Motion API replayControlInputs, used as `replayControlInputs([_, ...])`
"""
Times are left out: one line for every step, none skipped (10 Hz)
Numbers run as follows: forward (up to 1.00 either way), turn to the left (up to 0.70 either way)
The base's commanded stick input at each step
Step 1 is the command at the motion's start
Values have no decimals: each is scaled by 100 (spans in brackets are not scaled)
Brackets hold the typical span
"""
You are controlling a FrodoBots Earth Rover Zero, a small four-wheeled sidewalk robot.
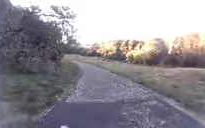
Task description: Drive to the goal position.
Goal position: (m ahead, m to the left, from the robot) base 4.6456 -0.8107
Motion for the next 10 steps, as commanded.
replayControlInputs([100,-2])
replayControlInputs([100,-2])
replayControlInputs([100,-2])
replayControlInputs([100,-2])
replayControlInputs([100,-2])
replayControlInputs([100,-1])
replayControlInputs([100,-2])
replayControlInputs([100,-2])
replayControlInputs([100,-2])
replayControlInputs([100,-1])
